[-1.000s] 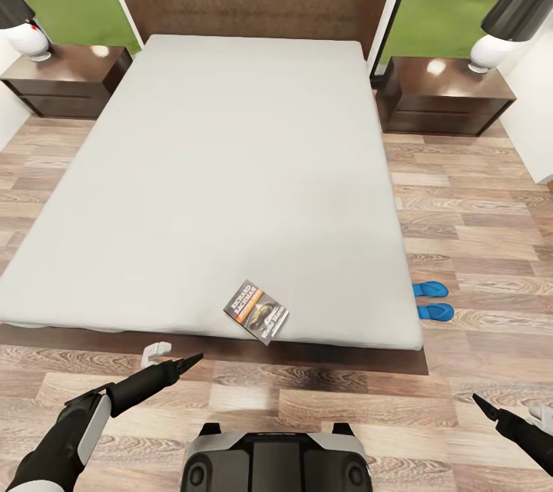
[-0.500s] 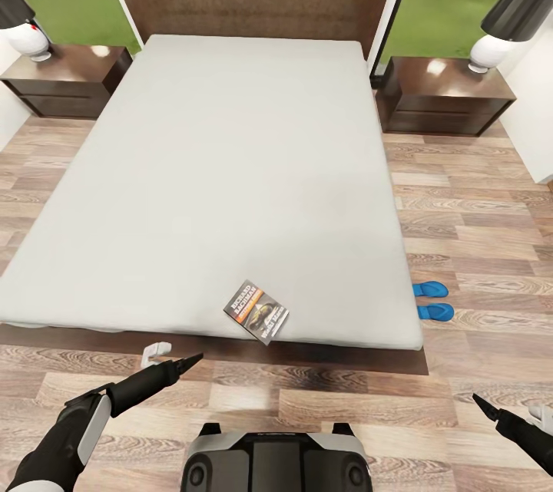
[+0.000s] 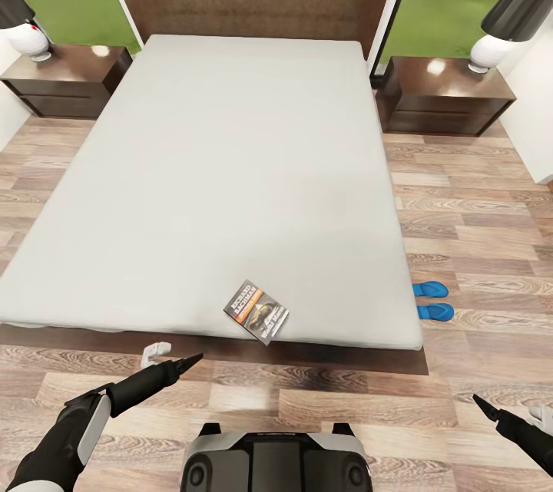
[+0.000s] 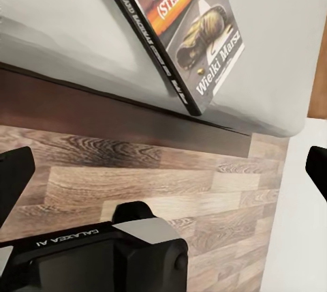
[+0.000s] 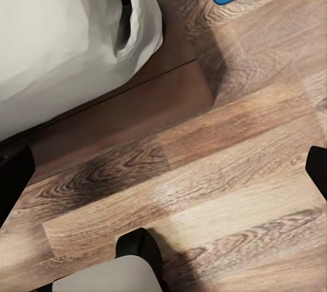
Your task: In the bedroom, move the book from the bed onto either nightstand, and place the two sandals side by side next to the bed.
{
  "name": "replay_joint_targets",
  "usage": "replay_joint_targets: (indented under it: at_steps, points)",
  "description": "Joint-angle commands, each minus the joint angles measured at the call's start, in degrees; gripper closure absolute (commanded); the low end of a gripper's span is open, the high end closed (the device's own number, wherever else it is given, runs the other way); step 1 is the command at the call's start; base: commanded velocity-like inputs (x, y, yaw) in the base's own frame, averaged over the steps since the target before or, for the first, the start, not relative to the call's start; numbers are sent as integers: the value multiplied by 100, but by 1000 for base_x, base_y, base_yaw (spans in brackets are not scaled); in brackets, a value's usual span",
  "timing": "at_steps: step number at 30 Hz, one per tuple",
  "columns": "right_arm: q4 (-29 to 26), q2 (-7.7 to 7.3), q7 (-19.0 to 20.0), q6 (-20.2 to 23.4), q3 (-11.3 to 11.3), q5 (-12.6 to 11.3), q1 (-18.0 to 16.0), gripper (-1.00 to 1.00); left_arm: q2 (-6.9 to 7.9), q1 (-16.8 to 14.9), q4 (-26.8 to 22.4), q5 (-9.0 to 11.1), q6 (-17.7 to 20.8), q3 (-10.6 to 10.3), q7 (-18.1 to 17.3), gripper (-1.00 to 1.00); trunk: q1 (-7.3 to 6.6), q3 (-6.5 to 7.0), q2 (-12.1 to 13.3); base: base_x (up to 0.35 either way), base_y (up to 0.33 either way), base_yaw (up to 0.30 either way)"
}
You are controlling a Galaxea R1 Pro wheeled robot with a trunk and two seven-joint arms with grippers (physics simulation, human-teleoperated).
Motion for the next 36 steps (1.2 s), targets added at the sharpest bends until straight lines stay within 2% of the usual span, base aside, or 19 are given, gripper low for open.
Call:
replay_joint_targets:
  at_steps: [1, 7, 20, 36]
  points:
    - [12, -1, 31, -5, -1, -35, -4, -100, 0, -2, 0, 33, 52, 5, -11, -100, 3, -6, -8, 0, 0, 0]
    - [13, -1, 30, -5, -1, -35, -4, -100, 1, -2, -5, 33, 80, 5, -39, -100, 3, -6, -8, -34, 0, 0]
    - [13, -1, 30, -5, -1, -35, -4, -100, 1, -2, -7, 33, 81, 5, -37, -100, 3, -6, -8, -297, 0, 0]
    - [13, 1, 38, -5, -1, -35, -4, -100, 1, -2, 23, 52, 84, 6, -70, -100, 3, -6, -8, -18, 14, 0]
